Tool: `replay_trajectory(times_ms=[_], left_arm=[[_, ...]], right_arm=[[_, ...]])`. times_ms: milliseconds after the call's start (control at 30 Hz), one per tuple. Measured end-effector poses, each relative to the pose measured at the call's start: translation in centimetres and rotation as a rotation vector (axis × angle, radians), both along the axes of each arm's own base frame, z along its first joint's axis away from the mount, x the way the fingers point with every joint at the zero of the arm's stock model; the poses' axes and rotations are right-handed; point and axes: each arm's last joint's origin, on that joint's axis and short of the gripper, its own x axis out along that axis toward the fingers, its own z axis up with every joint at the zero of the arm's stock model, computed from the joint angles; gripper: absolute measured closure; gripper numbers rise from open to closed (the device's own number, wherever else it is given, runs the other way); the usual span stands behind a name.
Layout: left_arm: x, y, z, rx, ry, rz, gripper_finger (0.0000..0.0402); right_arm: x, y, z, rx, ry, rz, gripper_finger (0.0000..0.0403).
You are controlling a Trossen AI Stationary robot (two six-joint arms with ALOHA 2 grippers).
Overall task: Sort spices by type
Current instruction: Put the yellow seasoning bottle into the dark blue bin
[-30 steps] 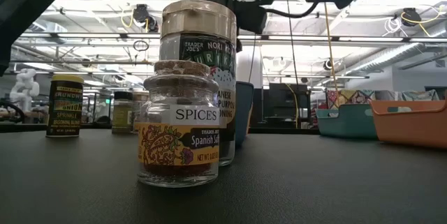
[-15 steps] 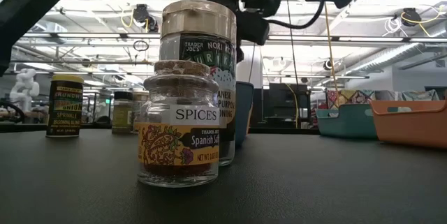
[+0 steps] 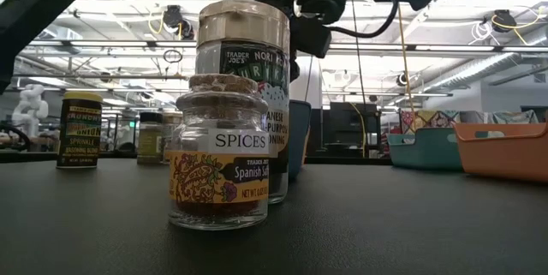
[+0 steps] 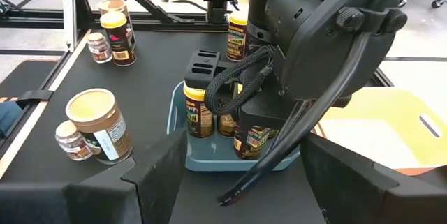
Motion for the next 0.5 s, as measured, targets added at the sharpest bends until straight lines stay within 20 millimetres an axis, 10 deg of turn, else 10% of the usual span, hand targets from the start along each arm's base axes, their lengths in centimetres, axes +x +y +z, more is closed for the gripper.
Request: replay_trajectory(times_ms=[500], left_arm=[[-1.5, -0.1, 6.4, 0.004, -0.096, 0.023, 0.0109]], right_arm=[[0.2, 0.1, -0.1, -0.001, 0.008, 0.001, 0.0131]])
